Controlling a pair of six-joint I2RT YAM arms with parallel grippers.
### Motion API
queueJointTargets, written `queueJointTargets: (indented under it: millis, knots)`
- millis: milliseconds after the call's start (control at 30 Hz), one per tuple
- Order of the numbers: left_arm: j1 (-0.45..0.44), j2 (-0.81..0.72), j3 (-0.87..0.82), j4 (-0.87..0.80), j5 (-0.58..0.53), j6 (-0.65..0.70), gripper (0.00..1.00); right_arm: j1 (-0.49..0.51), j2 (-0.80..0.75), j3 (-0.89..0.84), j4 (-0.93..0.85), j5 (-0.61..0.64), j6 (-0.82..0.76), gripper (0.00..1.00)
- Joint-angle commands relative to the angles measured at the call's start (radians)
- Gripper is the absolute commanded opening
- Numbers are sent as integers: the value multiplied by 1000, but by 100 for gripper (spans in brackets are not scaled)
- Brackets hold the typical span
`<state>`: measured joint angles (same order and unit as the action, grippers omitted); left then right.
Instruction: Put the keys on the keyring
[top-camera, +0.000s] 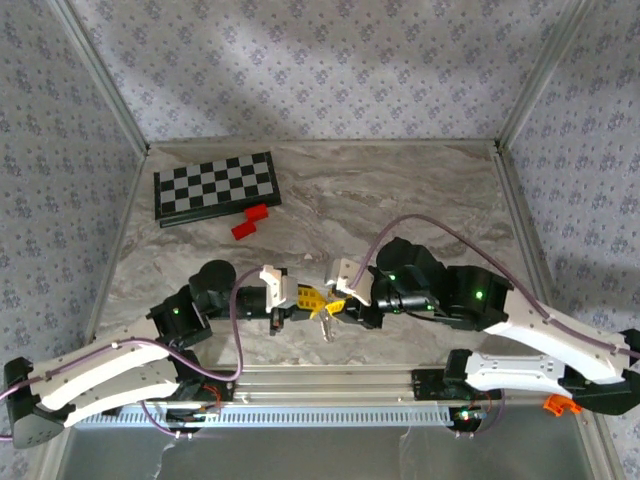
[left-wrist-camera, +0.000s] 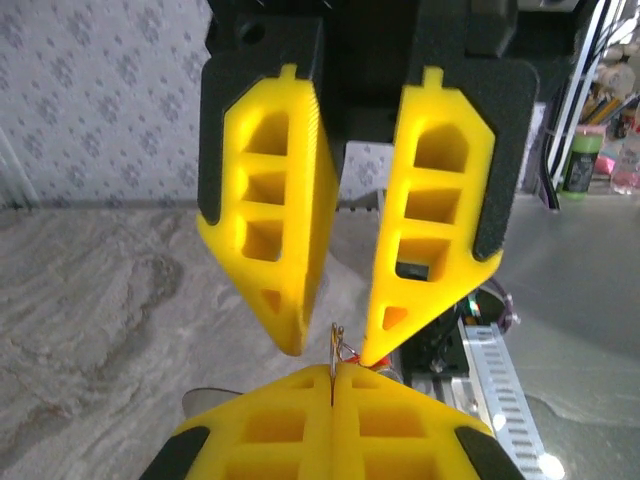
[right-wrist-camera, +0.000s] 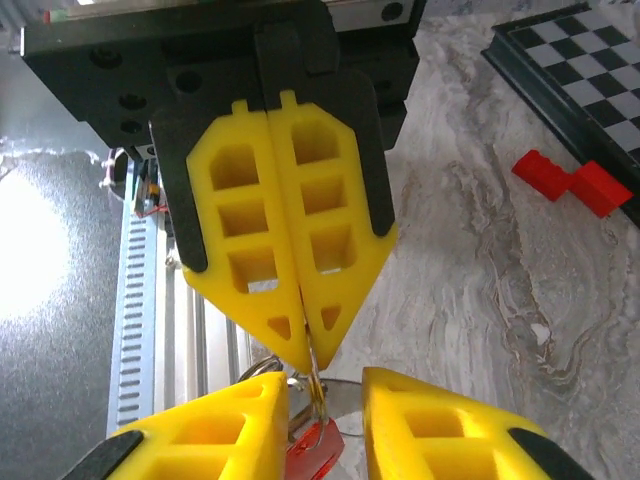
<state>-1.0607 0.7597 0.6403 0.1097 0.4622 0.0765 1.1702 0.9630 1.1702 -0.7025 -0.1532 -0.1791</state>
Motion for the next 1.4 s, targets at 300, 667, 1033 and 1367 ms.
queueJointTargets:
  millis: [300,667,1033,1367]
  knots:
    - [-4,-21,-42,242,92,-82,0,6,-111,-105,186,15,66,20]
    - [-17,6,-26,198,60,-74,0,15,-125,-95,144,32,39,0]
    - [-49,46,67,-130,-128,95,17,22,17,74,-125,40,-32,0]
    - [-51,56,75,-135,-123,102,14,22,74,119,-206,-8,-51,0]
